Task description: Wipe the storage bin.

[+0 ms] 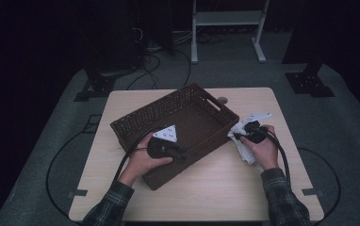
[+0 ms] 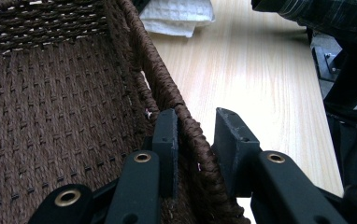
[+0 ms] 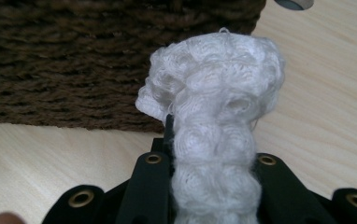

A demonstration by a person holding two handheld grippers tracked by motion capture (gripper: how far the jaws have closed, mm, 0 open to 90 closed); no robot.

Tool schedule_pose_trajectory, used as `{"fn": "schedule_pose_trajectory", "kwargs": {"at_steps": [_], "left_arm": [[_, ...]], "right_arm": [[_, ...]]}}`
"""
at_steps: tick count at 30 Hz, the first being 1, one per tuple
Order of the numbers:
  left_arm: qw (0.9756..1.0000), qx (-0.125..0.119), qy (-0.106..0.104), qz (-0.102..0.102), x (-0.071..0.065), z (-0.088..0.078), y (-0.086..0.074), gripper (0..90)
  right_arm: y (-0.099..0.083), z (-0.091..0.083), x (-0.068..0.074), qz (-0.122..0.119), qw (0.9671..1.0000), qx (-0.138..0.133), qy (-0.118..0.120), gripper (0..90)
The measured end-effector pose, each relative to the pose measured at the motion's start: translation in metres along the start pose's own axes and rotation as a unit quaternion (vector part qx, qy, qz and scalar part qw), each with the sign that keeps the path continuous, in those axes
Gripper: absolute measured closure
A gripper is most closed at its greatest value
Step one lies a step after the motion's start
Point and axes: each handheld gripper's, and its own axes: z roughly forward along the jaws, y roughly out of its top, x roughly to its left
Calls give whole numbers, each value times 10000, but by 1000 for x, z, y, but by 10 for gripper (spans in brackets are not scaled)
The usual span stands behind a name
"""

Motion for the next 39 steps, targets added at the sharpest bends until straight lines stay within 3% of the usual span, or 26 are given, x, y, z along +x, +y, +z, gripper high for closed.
{"fn": "schedule_pose_trajectory", "kwargs": {"at_steps": [15,28,39], "left_arm": [[10000,8,0,4,0,0,0,696],[10000,7,3,2,0,0,0,696],[10000,20,6,10,0,0,0,695]], "right_arm": [[10,-21,6,-67,9993,-364,3,760],[23,-44,17,-269,9969,-741,-10,760],[22,-37,21,-321,9973,-654,32,760]]}}
